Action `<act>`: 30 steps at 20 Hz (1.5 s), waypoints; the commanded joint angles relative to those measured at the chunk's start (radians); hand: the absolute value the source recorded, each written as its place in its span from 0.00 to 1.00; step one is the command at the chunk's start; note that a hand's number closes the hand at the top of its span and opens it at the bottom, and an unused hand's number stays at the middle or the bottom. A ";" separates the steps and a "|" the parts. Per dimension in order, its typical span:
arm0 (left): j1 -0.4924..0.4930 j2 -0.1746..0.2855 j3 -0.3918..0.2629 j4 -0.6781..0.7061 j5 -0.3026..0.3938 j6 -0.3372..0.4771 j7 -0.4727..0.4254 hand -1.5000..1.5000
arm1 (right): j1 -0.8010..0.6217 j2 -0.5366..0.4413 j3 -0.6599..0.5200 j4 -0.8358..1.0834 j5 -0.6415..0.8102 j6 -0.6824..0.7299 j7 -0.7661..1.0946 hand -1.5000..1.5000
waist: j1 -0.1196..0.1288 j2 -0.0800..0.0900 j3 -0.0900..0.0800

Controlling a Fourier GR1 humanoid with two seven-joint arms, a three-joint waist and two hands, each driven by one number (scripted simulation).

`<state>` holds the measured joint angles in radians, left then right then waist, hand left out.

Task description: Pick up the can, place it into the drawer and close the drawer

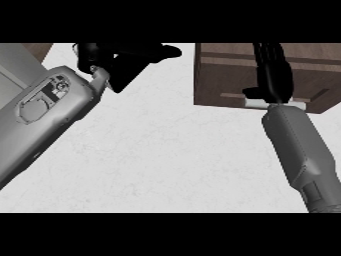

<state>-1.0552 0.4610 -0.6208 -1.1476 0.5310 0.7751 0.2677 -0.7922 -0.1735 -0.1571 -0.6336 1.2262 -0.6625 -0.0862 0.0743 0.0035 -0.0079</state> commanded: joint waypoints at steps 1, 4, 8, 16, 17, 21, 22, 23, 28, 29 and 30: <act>0.070 0.022 -0.004 -0.067 -0.022 0.008 -0.006 0.00 | -0.114 -0.009 -0.046 0.159 -0.014 -0.046 -0.008 0.00 | 0.010 0.015 0.010; 0.100 0.030 0.003 -0.103 -0.026 -0.003 -0.014 0.00 | -0.174 -0.002 -0.053 0.231 0.001 -0.086 -0.001 0.00 | 0.021 0.020 0.010; 0.145 0.029 -0.005 -0.159 -0.044 0.016 0.007 0.00 | -0.227 -0.024 -0.070 0.282 -0.019 -0.091 -0.034 0.00 | 0.010 0.018 0.010; 0.197 0.047 -0.002 -0.188 -0.071 -0.001 -0.016 0.00 | -0.342 -0.020 -0.088 0.367 -0.008 -0.081 0.018 0.00 | 0.025 0.028 0.010; 0.217 0.067 0.005 -0.233 -0.062 -0.009 -0.012 0.00 | -0.316 -0.048 -0.108 0.375 -0.023 -0.101 0.002 0.00 | 0.039 0.029 0.011; 0.231 0.055 0.013 -0.210 -0.074 -0.017 -0.036 0.00 | -0.368 -0.039 -0.135 0.382 -0.069 -0.035 -0.078 0.00 | 0.025 0.033 0.011; 0.245 0.063 0.018 -0.226 -0.067 -0.019 -0.034 0.00 | -0.382 -0.025 -0.159 0.375 -0.096 -0.027 -0.073 0.00 | 0.034 0.031 0.011; 0.255 0.070 0.015 -0.250 -0.069 -0.013 -0.021 0.00 | -0.349 -0.005 -0.174 0.362 -0.122 -0.053 -0.135 0.00 | 0.026 0.024 0.012; 0.283 0.062 0.018 -0.259 -0.081 -0.001 -0.044 0.00 | -0.375 0.012 -0.291 0.328 -0.267 0.003 -0.248 0.00 | 0.023 0.025 0.014; 0.289 0.085 0.044 -0.227 -0.077 -0.021 -0.062 0.00 | -0.362 0.045 -0.313 0.319 -0.301 0.008 -0.278 0.00 | -0.001 0.021 0.013; 0.319 0.067 0.029 -0.253 -0.075 -0.011 -0.066 0.00 | -0.383 0.036 -0.331 0.319 -0.317 0.027 -0.279 0.00 | 0.013 0.021 0.013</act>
<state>-0.7770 0.5334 -0.5919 -1.3883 0.4592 0.7604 0.2202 -1.0944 -0.2043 -0.3825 -0.2741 1.0494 -0.6640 -0.3259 0.0608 0.0287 0.0055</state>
